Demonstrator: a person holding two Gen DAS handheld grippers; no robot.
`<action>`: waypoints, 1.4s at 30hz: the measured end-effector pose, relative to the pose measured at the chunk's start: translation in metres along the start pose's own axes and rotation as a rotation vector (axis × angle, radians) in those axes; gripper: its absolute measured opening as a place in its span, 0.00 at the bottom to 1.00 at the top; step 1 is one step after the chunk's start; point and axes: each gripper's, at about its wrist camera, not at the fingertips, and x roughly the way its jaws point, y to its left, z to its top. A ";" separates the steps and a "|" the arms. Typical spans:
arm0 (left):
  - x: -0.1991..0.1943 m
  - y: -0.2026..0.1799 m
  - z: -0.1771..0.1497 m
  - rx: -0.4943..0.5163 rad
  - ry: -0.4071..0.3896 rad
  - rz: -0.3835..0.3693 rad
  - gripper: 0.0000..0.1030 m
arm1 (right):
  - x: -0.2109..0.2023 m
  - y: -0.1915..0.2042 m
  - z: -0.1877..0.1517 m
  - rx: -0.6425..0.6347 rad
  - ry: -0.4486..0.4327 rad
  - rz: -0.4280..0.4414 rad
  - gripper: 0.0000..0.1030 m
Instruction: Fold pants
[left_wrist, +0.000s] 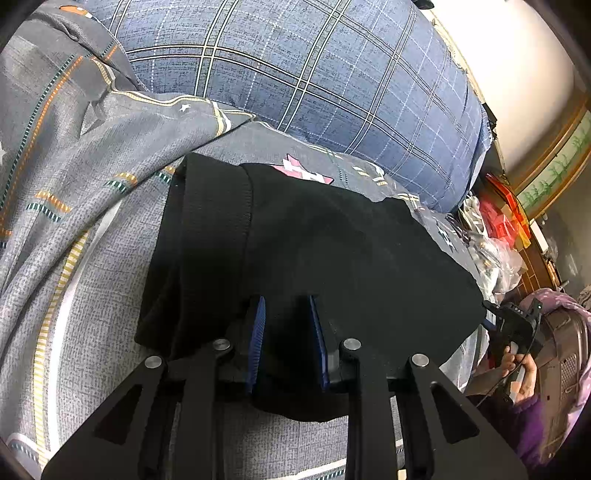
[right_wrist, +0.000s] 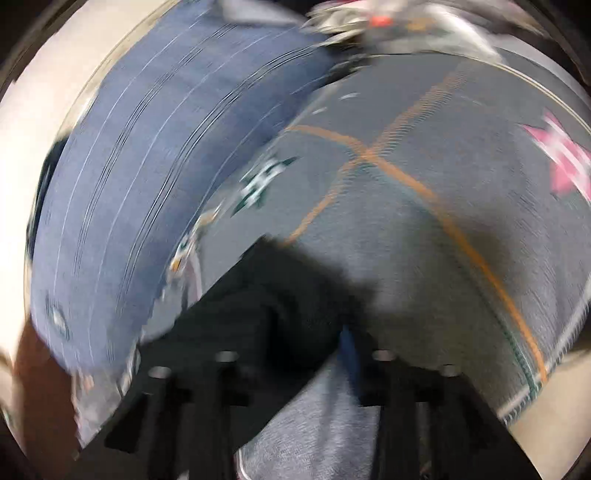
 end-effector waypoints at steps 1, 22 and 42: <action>0.000 0.000 0.000 -0.003 0.000 -0.002 0.22 | -0.006 -0.001 0.000 -0.002 -0.037 -0.038 0.43; -0.016 0.003 0.009 -0.015 -0.088 0.040 0.31 | 0.023 0.054 0.005 -0.258 -0.060 -0.105 0.54; -0.002 -0.016 0.007 0.080 -0.056 0.054 0.37 | 0.171 0.274 -0.127 -0.799 0.308 0.103 0.18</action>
